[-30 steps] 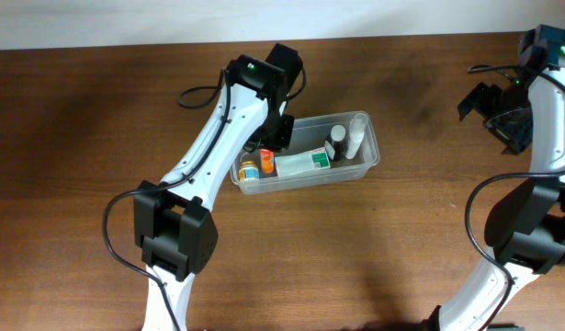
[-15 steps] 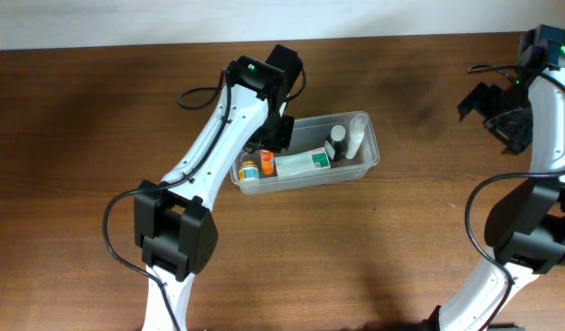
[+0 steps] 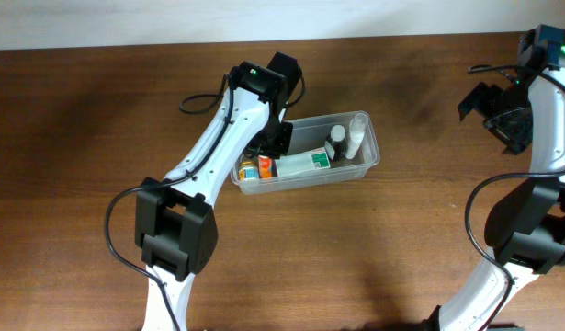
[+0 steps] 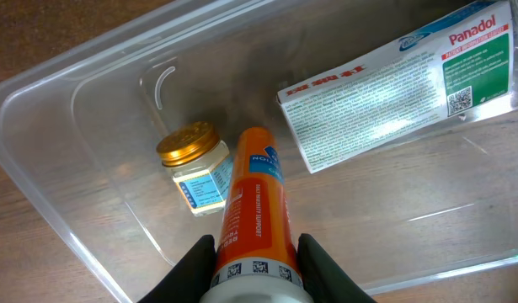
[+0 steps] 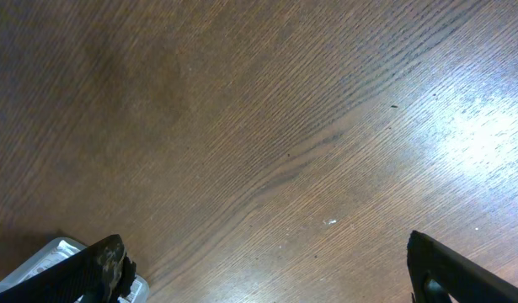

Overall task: Pack container
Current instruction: 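Lower the tube into the container beside the jar, then open the left gripper and raise it off the tube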

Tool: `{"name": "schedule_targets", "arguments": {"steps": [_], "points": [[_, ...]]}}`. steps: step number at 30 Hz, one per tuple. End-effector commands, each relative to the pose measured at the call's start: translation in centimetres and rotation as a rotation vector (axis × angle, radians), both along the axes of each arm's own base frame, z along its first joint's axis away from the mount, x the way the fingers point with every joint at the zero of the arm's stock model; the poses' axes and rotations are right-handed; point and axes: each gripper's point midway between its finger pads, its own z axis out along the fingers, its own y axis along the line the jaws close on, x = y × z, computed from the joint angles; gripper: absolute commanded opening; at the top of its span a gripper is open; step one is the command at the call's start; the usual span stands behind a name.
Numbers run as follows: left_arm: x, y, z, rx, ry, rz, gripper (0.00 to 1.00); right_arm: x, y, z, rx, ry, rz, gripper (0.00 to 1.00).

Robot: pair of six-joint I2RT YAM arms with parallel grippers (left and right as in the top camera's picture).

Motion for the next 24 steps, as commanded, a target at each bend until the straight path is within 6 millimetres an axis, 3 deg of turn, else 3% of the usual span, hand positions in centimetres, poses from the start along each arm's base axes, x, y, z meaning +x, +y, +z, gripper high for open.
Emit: {"name": "schedule_targets", "arguments": {"steps": [1,23,24], "points": [[-0.14,0.02,0.0,-0.011,0.005,0.016,0.3,-0.03,-0.19,0.48,-0.016,-0.01,-0.009,0.98],[0.75,-0.54,0.06,-0.035,-0.03,0.016,0.31,-0.03,-0.19,0.48,-0.016,-0.01,-0.009,0.98],[0.75,-0.54,0.06,-0.035,-0.03,0.016,0.41,-0.03,-0.19,0.48,-0.016,-0.01,-0.009,0.98]]}}
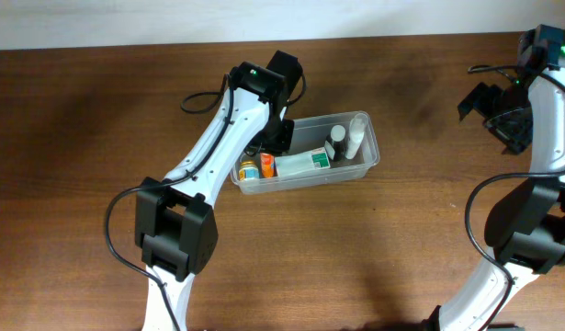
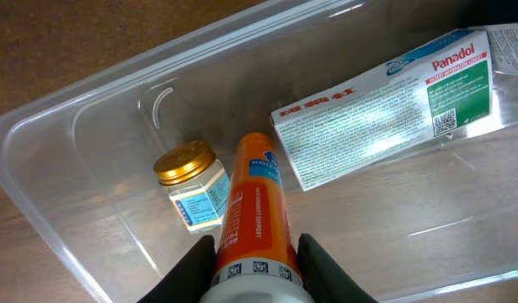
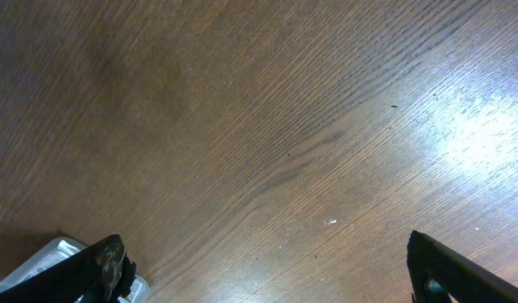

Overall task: Pack container
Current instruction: 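Open the left gripper and raise it off the tube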

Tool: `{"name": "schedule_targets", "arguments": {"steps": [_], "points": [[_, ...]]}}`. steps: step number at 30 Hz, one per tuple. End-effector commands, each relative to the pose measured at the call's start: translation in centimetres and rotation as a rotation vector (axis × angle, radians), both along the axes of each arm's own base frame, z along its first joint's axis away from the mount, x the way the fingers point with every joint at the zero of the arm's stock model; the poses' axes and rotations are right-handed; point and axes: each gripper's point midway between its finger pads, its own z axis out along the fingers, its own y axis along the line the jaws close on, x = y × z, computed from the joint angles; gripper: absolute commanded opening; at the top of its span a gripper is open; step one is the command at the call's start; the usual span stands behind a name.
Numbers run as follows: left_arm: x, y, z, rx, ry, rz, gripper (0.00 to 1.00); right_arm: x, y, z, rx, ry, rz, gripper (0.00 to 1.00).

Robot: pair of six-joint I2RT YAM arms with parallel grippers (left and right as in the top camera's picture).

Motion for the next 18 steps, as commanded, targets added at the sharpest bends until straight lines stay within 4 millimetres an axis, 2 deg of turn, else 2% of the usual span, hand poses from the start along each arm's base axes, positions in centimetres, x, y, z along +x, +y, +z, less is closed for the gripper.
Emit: {"name": "schedule_targets", "arguments": {"steps": [1,18], "points": [[-0.12,-0.06,0.02,-0.015,0.005,0.014,0.45,-0.03,-0.19,0.48,-0.016,-0.01,-0.01,0.98],[-0.16,-0.03,0.07,-0.014,0.006,0.013,0.48,-0.02,-0.19,0.48,-0.016,-0.01,-0.01,0.98]]}}
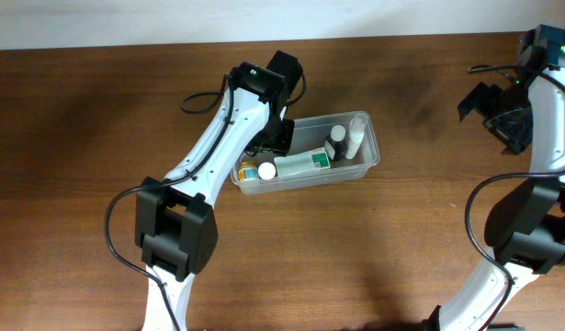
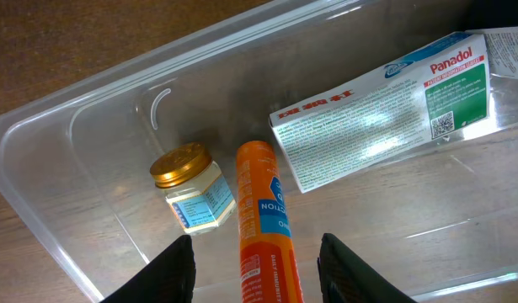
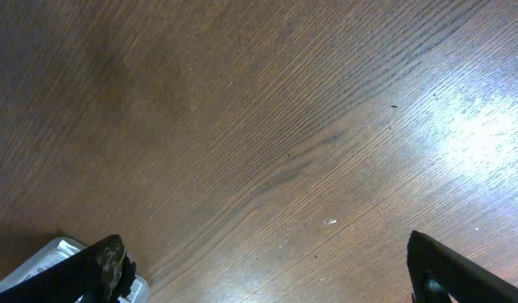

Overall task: Pack container
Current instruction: 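Open the left gripper and raise it off the tube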

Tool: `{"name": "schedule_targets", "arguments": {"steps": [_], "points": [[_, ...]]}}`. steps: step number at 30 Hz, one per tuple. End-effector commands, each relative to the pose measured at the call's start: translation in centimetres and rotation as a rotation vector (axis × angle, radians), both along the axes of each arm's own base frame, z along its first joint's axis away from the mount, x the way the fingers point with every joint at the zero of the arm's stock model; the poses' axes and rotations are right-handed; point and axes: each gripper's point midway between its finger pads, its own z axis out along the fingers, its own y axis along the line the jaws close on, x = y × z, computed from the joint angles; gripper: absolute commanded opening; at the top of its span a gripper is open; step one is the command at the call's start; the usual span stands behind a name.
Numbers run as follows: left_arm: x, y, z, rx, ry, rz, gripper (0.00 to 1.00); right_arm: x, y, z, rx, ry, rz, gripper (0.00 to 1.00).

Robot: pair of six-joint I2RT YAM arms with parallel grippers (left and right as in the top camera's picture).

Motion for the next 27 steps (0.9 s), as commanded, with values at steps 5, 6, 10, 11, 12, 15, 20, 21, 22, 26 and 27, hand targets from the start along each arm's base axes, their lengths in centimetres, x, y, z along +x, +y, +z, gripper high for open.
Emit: {"name": "schedule_targets", "arguments": {"steps": [5,6,10,11,12,15,20,21,22,26,27], "points": [[0.4,0.2,0.6,-0.017,-0.011,0.01,0.48,0.0,-0.2,0.5,-0.016,-0.01,-0.009,0.98],[0.7,0.3,1.0,-0.021,-0.02,0.011,0.48,0.0,-0.2,0.5,-0.016,-0.01,-0.009,0.98],[2.1,1.2,3.7,-0.045,-0.073,0.042,0.47,0.0,-0.2,0.5,-0.016,-0.01,-0.009,0.98],[2.3,1.5,4.4,-0.049,-0.081,0.048,0.48,0.0,-0.2,0.5,-0.016,-0.01,-0.009,0.98],[2.3,1.8,5.1,-0.051,-0.088,0.055,0.47,0.0,-0.2,0.5,-0.016,-0.01,-0.009,0.98],[2.1,2.8,6.9,-0.05,-0.087,0.072,0.47,0.0,-0.2,0.5,-0.016,-0.01,-0.009,0.98],[0.2,3.8,8.8,-0.029,-0.044,0.077,0.47,0.0,-0.2,0.5,-0.016,-0.01,-0.009,0.98],[-0.1,3.8,8.9,-0.026,-0.037,0.073,0.47,0.0,-0.2,0.5,-0.016,-0.01,-0.009,0.99],[-0.3,3.5,9.1,-0.044,-0.031,0.046,0.47,0.0,-0.2,0.5,-0.016,-0.01,-0.009,0.98],[-1.3,1.3,9.4,-0.143,0.008,-0.015,0.48,0.0,-0.2,0.5,-0.016,-0.01,-0.009,0.98],[-1.6,0.7,9.4,-0.166,0.019,-0.038,0.48,0.0,-0.2,0.5,-0.016,-0.01,-0.009,0.98]]}}
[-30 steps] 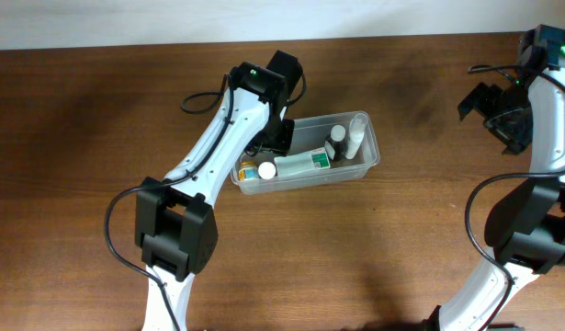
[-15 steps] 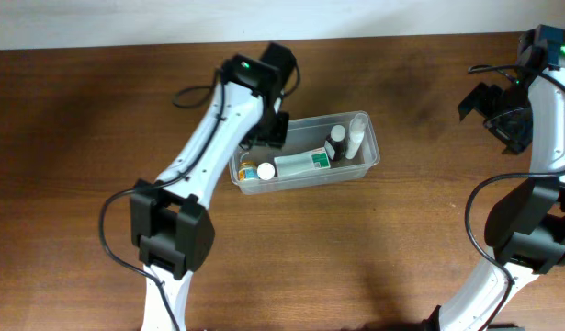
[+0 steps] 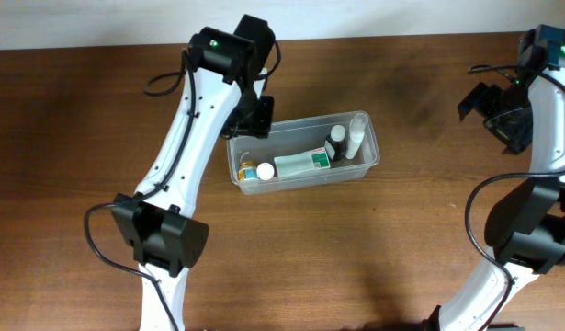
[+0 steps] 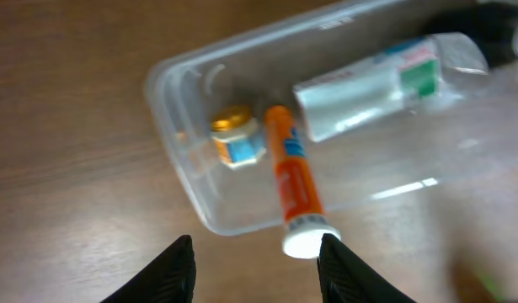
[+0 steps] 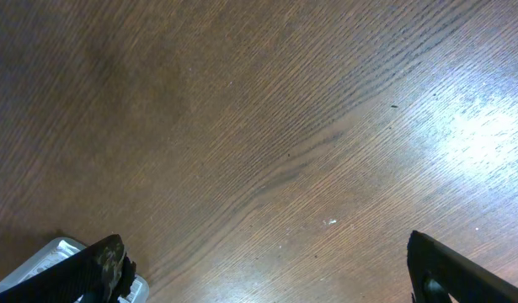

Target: Pack container

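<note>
A clear plastic container (image 3: 367,171) stands mid-table. It holds a gold-lidded jar (image 4: 235,135), an orange tube (image 4: 294,181) with a white cap, a Panadol box (image 4: 368,84), a dark bottle (image 3: 337,138) and a white bottle (image 3: 355,136). My left gripper (image 4: 259,273) is open and empty, raised above the container's left end (image 4: 176,160); overhead shows the left gripper (image 3: 252,117) at that end's far corner. My right gripper (image 5: 267,269) is open over bare wood at the far right, where the overhead view shows the right gripper (image 3: 489,101) too.
A brown wooden table (image 3: 374,257) stretches round the container. A pale wall edge (image 3: 98,23) runs along the back. The right arm's base (image 3: 530,239) stands at the right side, and a small pale object (image 5: 65,252) shows by the right gripper's left finger.
My left gripper, open low inside the container over the orange tube, now stands higher and back over the container's left end. The tube still lies beside the jar. The right arm is unchanged.
My left gripper was shut on the orange tube low inside the container, next to the jar, and still held it a moment later. Then it was open, with the tube lying in the container. Now it is raised clear, empty.
</note>
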Tool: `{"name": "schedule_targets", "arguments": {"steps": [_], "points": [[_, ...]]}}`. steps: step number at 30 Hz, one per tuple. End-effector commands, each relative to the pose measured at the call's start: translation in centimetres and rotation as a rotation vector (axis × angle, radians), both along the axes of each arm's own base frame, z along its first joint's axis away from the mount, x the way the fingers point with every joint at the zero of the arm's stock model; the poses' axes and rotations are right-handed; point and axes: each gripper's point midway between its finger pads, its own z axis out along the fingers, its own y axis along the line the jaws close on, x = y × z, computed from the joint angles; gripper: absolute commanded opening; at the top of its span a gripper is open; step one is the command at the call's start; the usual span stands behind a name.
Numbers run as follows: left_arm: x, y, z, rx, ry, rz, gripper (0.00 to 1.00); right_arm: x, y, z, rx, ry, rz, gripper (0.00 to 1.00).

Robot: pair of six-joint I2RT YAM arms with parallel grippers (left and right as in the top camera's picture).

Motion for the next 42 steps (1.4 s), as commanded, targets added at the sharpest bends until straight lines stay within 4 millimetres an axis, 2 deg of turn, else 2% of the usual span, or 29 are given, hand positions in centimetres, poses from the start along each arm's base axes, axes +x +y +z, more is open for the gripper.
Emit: {"name": "schedule_targets", "arguments": {"steps": [1,7,11,21,29,35,37,42], "points": [[-1.3,-2.7,1.3,-0.125,0.017,-0.099,0.47,0.0,-0.2,0.5,-0.016,-0.01,-0.01,0.98],[-2.4,-4.3,1.5,-0.136,0.021,-0.154,0.48,0.0,-0.2,0.5,-0.016,-0.01,-0.01,0.98],[-3.2,-4.6,1.7,-0.134,0.026,-0.169,0.48,0.0,-0.2,0.5,-0.016,-0.01,-0.01,0.98],[-6.0,-2.9,0.0,-0.082,0.124,-0.16,0.48,0.0,-0.2,0.5,-0.016,-0.01,-0.01,0.98],[-6.2,-2.7,-0.5,-0.066,0.141,-0.159,0.48,0.0,-0.2,0.5,-0.016,-0.01,-0.009,0.98],[-6.4,-0.7,-2.2,0.046,0.165,-0.119,0.49,0.0,-0.2,0.5,-0.016,-0.01,-0.01,0.98],[-6.6,-0.5,-2.9,0.062,0.181,-0.118,0.55,0.0,-0.2,0.5,-0.016,-0.01,-0.01,0.98],[-6.0,-0.8,-4.2,0.055,0.167,-0.118,0.56,0.0,-0.2,0.5,-0.016,-0.01,-0.01,0.98]]}}
